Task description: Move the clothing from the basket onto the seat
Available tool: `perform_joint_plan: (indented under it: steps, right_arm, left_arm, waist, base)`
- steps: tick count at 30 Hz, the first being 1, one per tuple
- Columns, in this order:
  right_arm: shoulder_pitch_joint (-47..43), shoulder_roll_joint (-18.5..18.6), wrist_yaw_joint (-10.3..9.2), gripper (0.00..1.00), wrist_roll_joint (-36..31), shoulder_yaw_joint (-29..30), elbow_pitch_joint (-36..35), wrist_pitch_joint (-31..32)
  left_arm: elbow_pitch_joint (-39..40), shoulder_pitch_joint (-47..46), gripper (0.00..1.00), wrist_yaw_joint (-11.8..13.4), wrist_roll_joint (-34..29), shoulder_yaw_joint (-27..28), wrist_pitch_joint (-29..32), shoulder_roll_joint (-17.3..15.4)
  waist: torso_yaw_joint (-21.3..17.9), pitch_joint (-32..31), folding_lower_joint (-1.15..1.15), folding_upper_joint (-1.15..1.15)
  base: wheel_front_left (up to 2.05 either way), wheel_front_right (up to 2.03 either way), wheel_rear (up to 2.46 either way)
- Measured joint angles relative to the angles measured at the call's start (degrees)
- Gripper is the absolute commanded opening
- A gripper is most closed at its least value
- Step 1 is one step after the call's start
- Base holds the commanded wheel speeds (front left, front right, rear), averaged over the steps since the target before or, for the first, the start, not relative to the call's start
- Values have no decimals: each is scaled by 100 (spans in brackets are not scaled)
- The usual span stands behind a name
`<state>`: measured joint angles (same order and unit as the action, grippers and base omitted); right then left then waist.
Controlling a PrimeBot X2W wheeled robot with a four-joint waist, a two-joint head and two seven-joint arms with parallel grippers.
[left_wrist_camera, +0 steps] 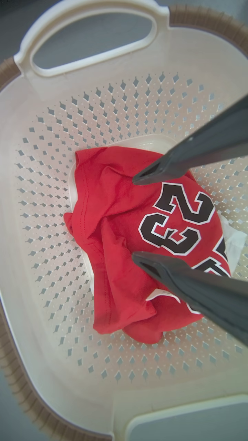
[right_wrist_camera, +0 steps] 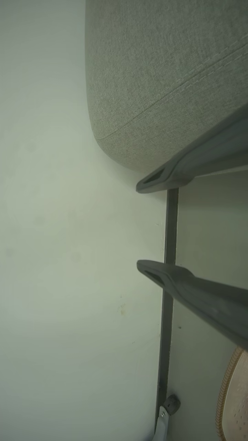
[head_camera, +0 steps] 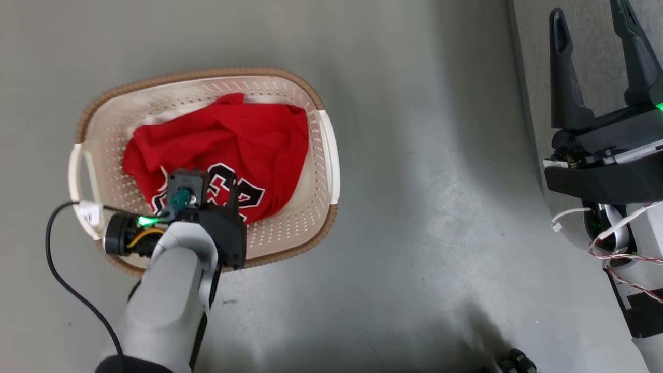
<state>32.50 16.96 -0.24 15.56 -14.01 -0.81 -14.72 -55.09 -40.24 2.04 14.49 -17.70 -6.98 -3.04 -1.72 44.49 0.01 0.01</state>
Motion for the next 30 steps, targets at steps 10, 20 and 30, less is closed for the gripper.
perform_joint_plan:
  steps: [10, 20, 30]
  right_arm:
    - [5, -37, 0, 100, 0, 52, -15, 0]
    - [54, -155, 25, 100, 1, 48, -7, 0]
    - [114, -261, 59, 100, 2, 21, -55, 0]
  left_arm:
    - [-743, -415, 100, 219, -408, -256, 525, -145]
    - [-1174, -661, 100, 282, -1036, -829, 743, -367]
    - [-1473, -1186, 100, 310, -1518, -1218, 989, -605]
  waist:
    - [-149, 373, 0, 0]
    - [-164, 471, -1, -1]
    - [-277, 679, -1, -1]
  base:
    - [0, 0, 0]
    - [0, 0, 0]
    - [0, 0, 0]
